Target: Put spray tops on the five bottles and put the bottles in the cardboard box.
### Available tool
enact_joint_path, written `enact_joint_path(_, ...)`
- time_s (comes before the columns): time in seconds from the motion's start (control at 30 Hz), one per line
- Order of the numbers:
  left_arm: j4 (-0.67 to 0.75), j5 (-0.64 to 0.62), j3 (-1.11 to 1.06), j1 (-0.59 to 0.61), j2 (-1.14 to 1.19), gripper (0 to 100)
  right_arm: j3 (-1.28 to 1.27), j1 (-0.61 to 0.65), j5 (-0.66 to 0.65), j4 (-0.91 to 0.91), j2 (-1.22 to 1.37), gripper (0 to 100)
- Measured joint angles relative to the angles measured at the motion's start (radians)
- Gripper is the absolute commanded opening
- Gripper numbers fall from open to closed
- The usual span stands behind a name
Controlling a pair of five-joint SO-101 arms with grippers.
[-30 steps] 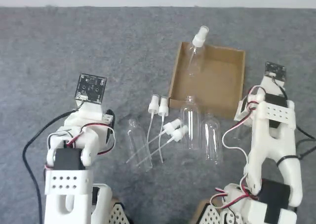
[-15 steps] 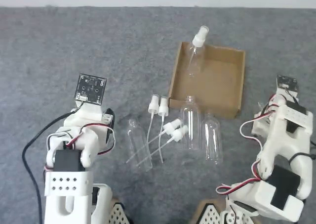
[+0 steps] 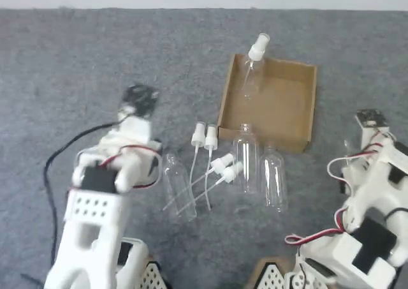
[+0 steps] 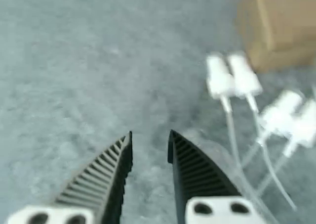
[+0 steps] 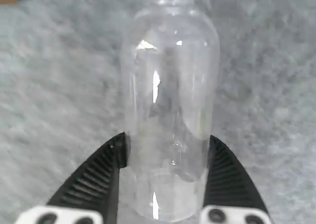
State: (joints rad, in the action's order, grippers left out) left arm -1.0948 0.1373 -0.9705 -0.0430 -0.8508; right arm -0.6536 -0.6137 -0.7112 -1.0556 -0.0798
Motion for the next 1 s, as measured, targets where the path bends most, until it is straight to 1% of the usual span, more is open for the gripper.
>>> enact_joint_path(0.1,0.000,-0.008,0.064,-0.072,0.135,11,0.000,-0.057,-0.046,0.000,0.000,11.3)
enact_joint_path(0.2,0.011,-0.041,0.135,-0.115,0.258,13,0.000,-0.110,-0.104,0.000,0.000,12.5)
enact_joint_path(0.33,0.034,-0.055,0.241,-0.135,0.433,18,0.000,-0.161,-0.161,0.000,0.000,20.2)
enact_joint_path(0.4,0.034,-0.064,0.302,-0.135,0.535,18,0.000,-0.173,-0.189,0.000,0.000,22.9)
enact_joint_path(0.63,0.038,-0.089,0.489,-0.137,0.832,18,-0.038,-0.183,-0.282,0.000,0.008,24.6)
enact_joint_path(0.77,0.038,-0.112,0.598,-0.146,0.934,18,-0.074,-0.183,-0.333,0.009,0.008,24.6)
enact_joint_path(0.83,0.038,-0.110,0.632,-0.169,0.974,18,-0.098,-0.183,-0.341,0.044,0.008,24.6)
enact_joint_path(1.0,0.038,-0.176,0.677,-0.207,1.057,18,-0.147,-0.183,-0.344,0.124,-0.005,24.6)
